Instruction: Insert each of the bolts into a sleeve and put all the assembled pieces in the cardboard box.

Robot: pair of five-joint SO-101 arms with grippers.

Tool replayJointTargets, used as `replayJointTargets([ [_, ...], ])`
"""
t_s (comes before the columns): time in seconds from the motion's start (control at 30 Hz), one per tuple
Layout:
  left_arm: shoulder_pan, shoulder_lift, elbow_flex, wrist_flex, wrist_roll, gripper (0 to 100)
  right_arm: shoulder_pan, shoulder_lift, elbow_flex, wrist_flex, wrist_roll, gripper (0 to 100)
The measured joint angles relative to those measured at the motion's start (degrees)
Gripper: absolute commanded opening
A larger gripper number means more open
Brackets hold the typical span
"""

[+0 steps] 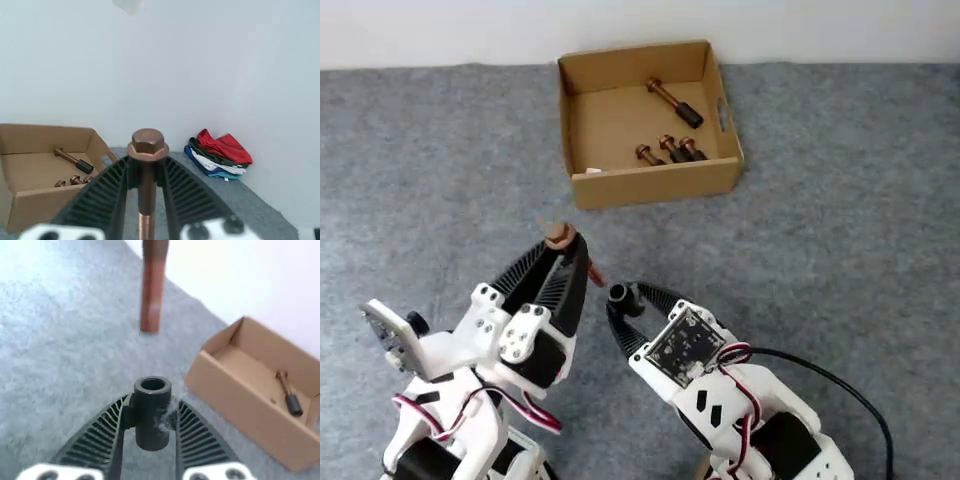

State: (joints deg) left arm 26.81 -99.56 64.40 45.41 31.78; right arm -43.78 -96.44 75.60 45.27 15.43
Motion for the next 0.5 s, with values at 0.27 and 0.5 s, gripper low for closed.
replayJointTargets([
  [0.27, 1.05, 0.0, -0.26, 0.53, 2.29, 0, 0.09, 0.0, 0.0, -4.75, 2.64, 0.8],
  [0.5, 0.97, 0.0, -0.09, 0.53, 3.69, 0, 0.09, 0.0, 0.0, -5.19, 2.9, 0.8],
])
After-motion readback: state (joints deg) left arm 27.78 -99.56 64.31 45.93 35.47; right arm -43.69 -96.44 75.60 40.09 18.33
